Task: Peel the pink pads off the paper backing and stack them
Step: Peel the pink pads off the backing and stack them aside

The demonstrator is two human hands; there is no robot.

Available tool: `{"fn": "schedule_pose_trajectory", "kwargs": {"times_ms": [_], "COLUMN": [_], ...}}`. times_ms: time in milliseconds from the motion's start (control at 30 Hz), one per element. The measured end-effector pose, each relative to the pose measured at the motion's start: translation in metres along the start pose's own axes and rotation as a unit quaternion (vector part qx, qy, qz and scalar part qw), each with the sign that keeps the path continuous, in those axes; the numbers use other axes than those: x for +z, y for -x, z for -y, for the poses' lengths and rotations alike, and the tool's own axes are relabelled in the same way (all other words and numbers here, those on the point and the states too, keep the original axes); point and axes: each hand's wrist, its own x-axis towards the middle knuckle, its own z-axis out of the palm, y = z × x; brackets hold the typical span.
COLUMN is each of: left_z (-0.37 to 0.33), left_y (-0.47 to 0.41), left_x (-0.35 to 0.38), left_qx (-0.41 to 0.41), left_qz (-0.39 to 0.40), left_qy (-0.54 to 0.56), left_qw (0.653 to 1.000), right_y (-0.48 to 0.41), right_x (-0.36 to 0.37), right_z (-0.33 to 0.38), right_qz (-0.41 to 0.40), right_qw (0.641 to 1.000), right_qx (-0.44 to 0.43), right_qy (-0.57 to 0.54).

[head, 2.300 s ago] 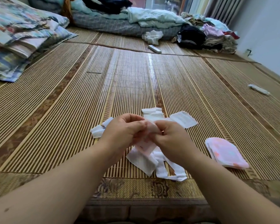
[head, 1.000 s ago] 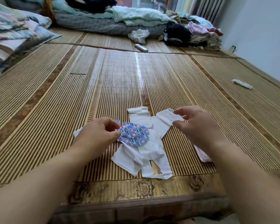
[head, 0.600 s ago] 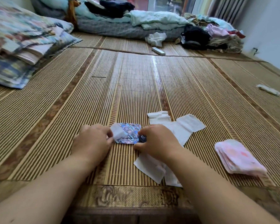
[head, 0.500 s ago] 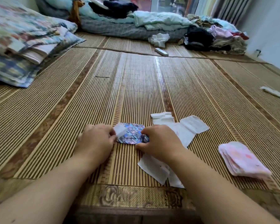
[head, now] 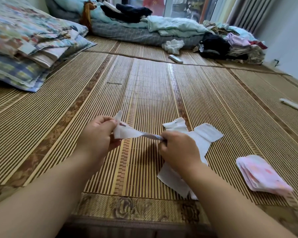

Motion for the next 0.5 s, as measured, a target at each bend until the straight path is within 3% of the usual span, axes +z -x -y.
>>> {"fn": "schedule_pose_trajectory", "kwargs": {"times_ms": [67, 133, 200, 267, 367, 433, 500], "left_z": [0.002, 0.004, 0.005, 0.002, 0.008, 0.007, 0.005], "left_y": [-0.002, -0.001, 0.008, 0.022, 0.030, 0.029, 0.024], "left_x": [-0.001, -0.001, 0.002, 0.012, 0.026, 0.028, 0.025], "left_qx": [-0.034, -0.006, 0.112, 0.245, 0.337, 0.331, 0.275], "left_qz": [-0.017, -0.026, -0.008, 0.066, 0.137, 0.136, 0.157], "left_qy": [-0.037, -0.165, -0.319, -0.370, -0.442, -0.423, -0.339], "left_qw": [0.999, 0.986, 0.941, 0.893, 0.820, 0.833, 0.886], "right_y": [-0.003, -0.005, -0.007, -0.006, -0.003, -0.002, 0.000], "right_x": [-0.015, -0.033, -0.050, -0.063, -0.075, -0.080, -0.084], "right_z": [0.001, 0.002, 0.004, 0.009, 0.014, 0.011, 0.005], "right_qz": [-0.039, -0.055, -0.037, -0.002, 0.049, 0.078, 0.121], "right_qw": [0.999, 0.997, 0.997, 0.997, 0.992, 0.986, 0.972], "right_qx": [-0.014, -0.041, -0.058, -0.072, -0.085, -0.075, -0.058], "right_qy": [-0.005, -0.019, -0.024, -0.027, -0.074, -0.128, -0.190]}}
